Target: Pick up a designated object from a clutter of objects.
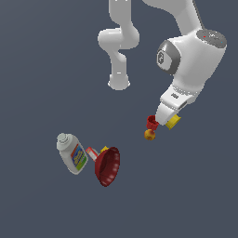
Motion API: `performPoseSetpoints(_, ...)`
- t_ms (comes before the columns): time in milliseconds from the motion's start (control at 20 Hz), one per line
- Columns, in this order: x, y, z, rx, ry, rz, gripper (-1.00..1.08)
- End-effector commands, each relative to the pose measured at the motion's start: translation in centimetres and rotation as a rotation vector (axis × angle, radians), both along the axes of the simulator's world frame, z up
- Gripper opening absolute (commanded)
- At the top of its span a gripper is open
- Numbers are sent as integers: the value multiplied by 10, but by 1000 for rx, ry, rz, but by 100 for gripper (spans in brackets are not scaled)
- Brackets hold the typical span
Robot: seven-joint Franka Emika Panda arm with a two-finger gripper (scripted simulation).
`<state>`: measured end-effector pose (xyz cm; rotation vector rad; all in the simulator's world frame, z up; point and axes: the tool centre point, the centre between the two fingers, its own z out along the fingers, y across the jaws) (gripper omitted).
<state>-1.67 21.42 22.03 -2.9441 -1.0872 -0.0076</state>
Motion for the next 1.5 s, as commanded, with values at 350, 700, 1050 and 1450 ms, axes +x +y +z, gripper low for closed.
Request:
performPoseSetpoints(350,24,-14,96,-1,2,0,-100)
performPoseSetpoints(700,39,-23,151,-3,3,-2,-100)
performPoseSetpoints(1050,49,-27,181,-4,3,-3,-100)
performPoseSetpoints(1450,53,-28,191,-4,3,-3,-100)
